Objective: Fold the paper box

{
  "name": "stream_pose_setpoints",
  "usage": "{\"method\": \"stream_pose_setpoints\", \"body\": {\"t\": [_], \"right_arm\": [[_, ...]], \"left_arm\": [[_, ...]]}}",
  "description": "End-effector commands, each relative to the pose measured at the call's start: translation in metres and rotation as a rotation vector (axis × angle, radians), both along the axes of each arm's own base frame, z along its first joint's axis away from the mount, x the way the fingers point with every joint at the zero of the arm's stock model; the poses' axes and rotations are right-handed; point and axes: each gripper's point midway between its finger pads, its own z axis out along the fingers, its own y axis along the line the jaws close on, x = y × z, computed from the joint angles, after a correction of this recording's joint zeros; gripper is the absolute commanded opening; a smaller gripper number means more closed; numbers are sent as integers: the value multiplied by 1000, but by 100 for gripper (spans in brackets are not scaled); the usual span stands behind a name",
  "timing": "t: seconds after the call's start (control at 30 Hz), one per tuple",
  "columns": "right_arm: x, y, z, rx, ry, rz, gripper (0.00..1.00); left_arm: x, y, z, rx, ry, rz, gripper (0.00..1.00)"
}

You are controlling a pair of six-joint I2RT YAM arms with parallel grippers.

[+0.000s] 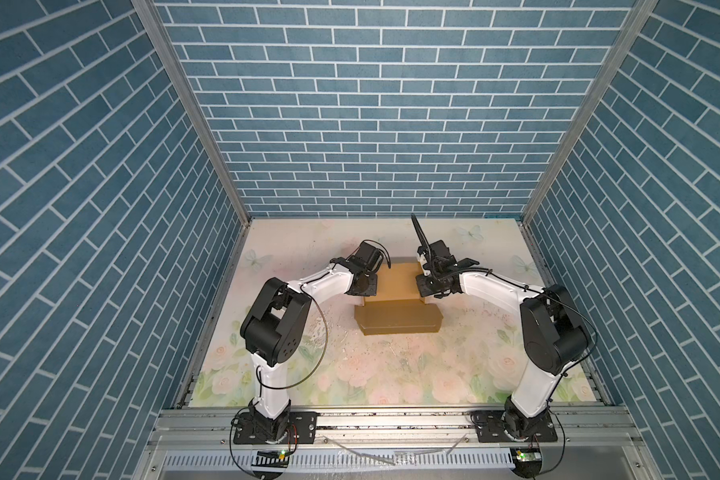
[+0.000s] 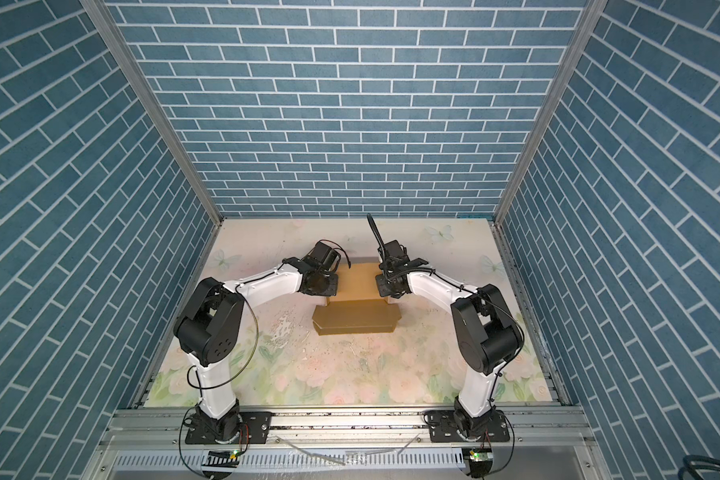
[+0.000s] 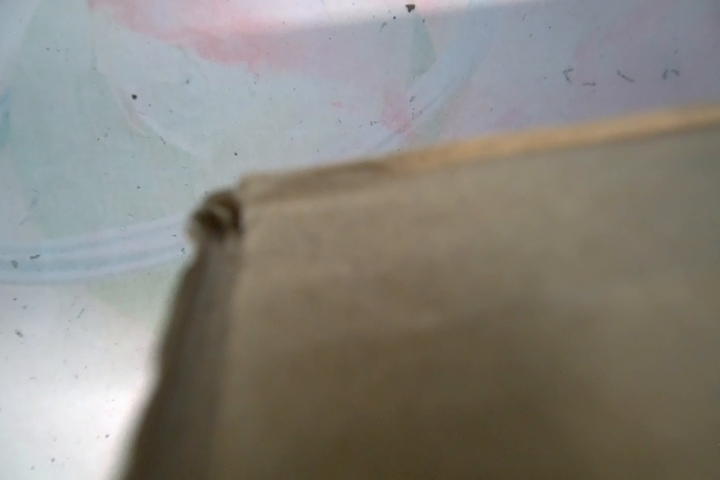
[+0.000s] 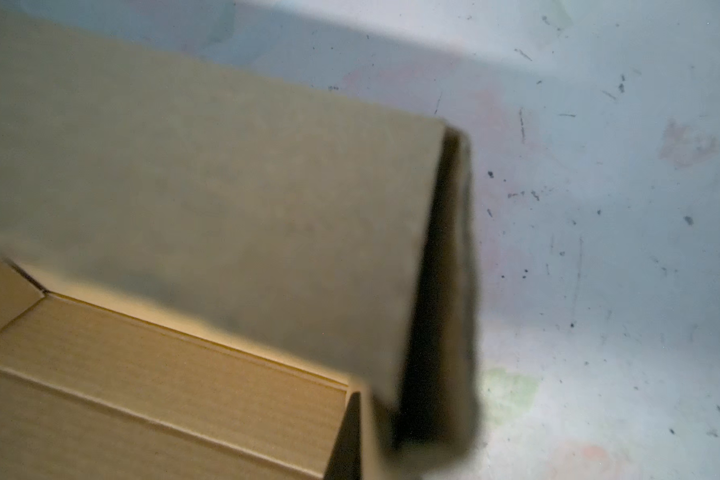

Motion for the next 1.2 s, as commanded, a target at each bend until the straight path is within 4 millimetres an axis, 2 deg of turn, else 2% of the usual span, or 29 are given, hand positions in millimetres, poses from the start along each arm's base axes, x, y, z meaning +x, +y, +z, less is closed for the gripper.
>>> {"method": "stream_pose_setpoints", "body": {"t": [0.0,0.1,0.2,0.5,0.83,1.0,1.17], "right_arm": [[0,15,13,-60,-30,36,5],[-1,17,13,-74,-37,22,2],[0,11,14,-110,-65,-20,0],[-2,10,12,-141,-72,-27,0],[7,15,8,-99,-97,-77,19],[14,16,5,-96,-120,-100,21],[18,14,3,-113,-130,-114,8]], "left_arm": [[-6,-17,9,-83,-16,-28,18],[-8,-17,11,-101,-24,-21,18],[-10,-16,11,-107,-26,-19,18],[-12,-15,8,-110,-34,-18,18],[-11,-17,4,-108,-26,-36,18],[-11,-17,4,-98,-27,-45,18],[-10,-16,4,-91,-26,-45,18]]}}
